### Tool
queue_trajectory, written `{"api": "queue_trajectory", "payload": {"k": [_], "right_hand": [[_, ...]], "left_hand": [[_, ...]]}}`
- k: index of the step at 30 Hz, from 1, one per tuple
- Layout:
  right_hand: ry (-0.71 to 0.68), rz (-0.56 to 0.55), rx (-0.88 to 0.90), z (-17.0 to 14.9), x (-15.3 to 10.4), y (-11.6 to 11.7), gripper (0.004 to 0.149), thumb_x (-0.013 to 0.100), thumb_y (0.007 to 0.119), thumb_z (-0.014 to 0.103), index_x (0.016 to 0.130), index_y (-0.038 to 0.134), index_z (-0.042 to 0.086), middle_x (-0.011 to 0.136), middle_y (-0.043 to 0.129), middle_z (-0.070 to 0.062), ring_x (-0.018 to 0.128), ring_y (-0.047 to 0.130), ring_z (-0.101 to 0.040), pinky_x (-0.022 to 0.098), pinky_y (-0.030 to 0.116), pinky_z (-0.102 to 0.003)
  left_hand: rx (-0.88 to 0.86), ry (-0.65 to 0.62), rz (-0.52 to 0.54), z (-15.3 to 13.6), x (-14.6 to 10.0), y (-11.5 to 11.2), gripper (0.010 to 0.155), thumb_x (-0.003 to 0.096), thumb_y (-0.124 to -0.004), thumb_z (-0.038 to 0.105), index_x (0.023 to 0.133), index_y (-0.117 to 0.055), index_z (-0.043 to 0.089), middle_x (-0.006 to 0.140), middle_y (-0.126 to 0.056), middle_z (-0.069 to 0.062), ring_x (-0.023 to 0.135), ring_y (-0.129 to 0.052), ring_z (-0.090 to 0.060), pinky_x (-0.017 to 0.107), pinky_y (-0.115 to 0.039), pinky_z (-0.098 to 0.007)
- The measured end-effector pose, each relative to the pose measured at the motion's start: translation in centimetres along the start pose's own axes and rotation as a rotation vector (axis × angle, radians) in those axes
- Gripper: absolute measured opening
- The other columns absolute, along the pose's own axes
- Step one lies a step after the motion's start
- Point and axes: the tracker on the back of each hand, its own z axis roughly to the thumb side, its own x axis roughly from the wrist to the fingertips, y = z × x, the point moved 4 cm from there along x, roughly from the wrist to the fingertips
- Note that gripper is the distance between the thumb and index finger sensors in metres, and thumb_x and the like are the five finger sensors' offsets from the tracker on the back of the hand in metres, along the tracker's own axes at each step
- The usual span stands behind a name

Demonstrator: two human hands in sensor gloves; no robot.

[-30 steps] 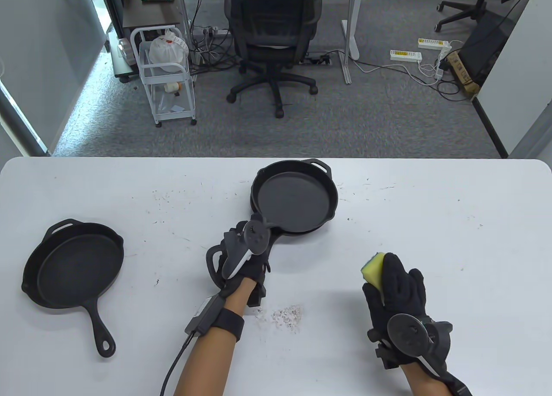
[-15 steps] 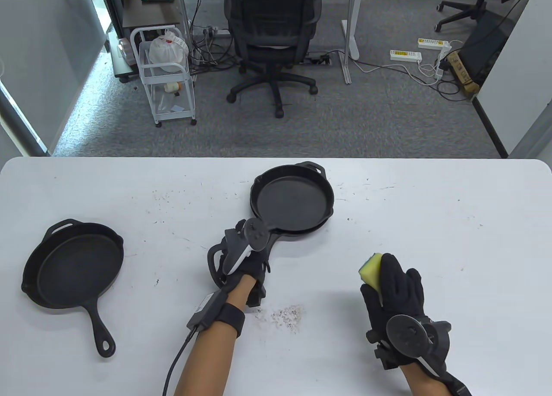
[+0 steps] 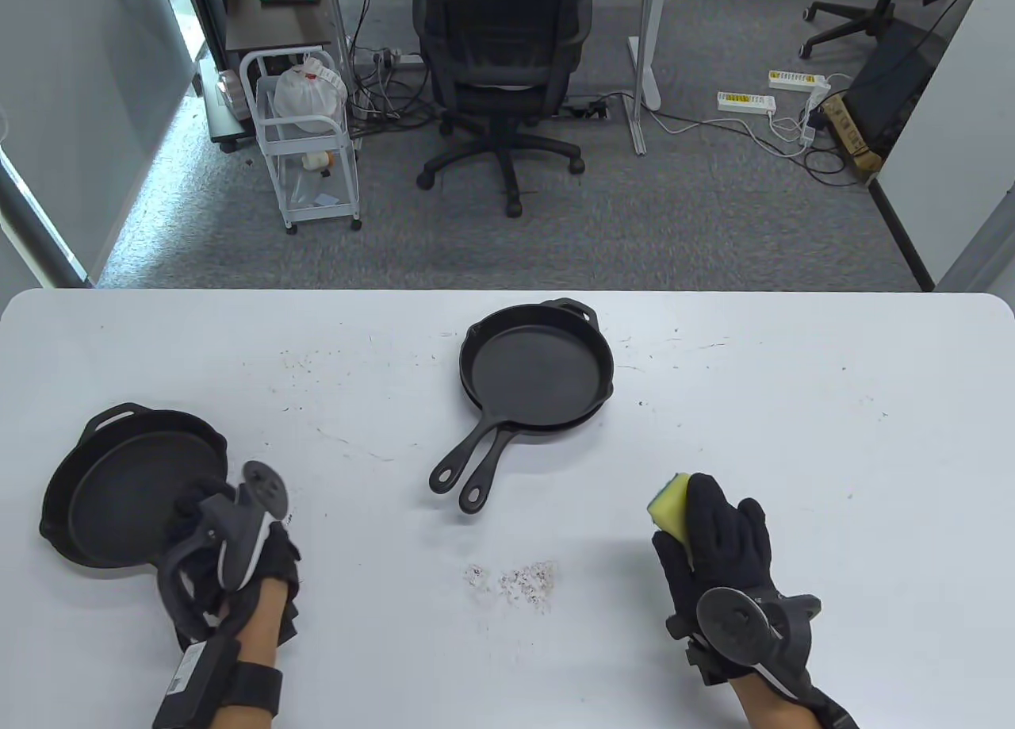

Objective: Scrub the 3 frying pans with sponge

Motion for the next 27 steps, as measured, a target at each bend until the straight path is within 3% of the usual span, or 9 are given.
{"api": "queue_trajectory", "payload": {"k": [6,11,15,20,23,27], "right_hand": [[0.003,0.014,0.012,0.1,-0.1,0.3,0.076,0.046,0.070,0.050,0.106,0.034,0.024,0.110,0.061,-0.006,0.089,0.086,-0.030,0.074,0.054,-0.059],[0.006,0.021,0.020,0.2,-0.1,0.3,0.076,0.045,0.070,0.050,0.106,0.034,0.024,0.110,0.061,-0.006,0.089,0.086,-0.030,0.074,0.054,-0.060],[0.006,0.022,0.026,0.2,-0.2,0.3,0.076,0.045,0.070,0.050,0.106,0.034,0.024,0.110,0.061,-0.006,0.089,0.086,-0.031,0.074,0.055,-0.059],[0.007,0.024,0.030,0.2,-0.1,0.3,0.076,0.045,0.070,0.050,0.106,0.033,0.024,0.111,0.060,-0.006,0.090,0.086,-0.031,0.074,0.055,-0.059],[0.002,0.029,0.034,0.3,-0.1,0.3,0.076,0.045,0.070,0.050,0.106,0.033,0.024,0.111,0.060,-0.006,0.090,0.086,-0.031,0.074,0.055,-0.059],[-0.002,0.035,0.033,0.4,-0.1,0.4,0.076,0.046,0.070,0.050,0.106,0.033,0.024,0.111,0.060,-0.006,0.090,0.086,-0.031,0.074,0.055,-0.059]], "left_hand": [[0.016,0.142,-0.132,-6.3,1.6,-2.3,0.095,0.0483,-0.079,0.057,0.116,-0.052,-0.004,0.109,-0.062,-0.033,0.095,-0.079,-0.051,0.063,-0.077,-0.064],[-0.103,0.165,-0.203,-7.8,2.1,-3.9,0.082,0.0493,-0.079,0.053,0.111,-0.065,0.002,0.098,-0.082,-0.023,0.080,-0.097,-0.041,0.056,-0.085,-0.058],[-0.151,0.165,-0.188,-7.8,2.4,-4.2,0.066,0.0510,-0.080,0.046,0.103,-0.077,0.005,0.079,-0.097,-0.011,0.058,-0.109,-0.027,0.047,-0.093,-0.051],[-0.277,0.147,-0.127,-7.3,2.3,-3.5,0.065,0.0524,-0.076,0.041,0.103,-0.070,0.002,0.077,-0.091,-0.011,0.049,-0.110,-0.020,0.043,-0.096,-0.047],[-0.352,0.081,-0.102,-6.0,2.0,-2.1,0.064,0.0522,-0.077,0.040,0.103,-0.069,0.002,0.077,-0.090,-0.012,0.048,-0.109,-0.020,0.043,-0.096,-0.047],[-0.392,-0.026,0.006,-3.1,1.0,1.1,0.064,0.0522,-0.076,0.040,0.103,-0.068,0.003,0.078,-0.089,-0.012,0.050,-0.108,-0.020,0.045,-0.095,-0.048]]}}
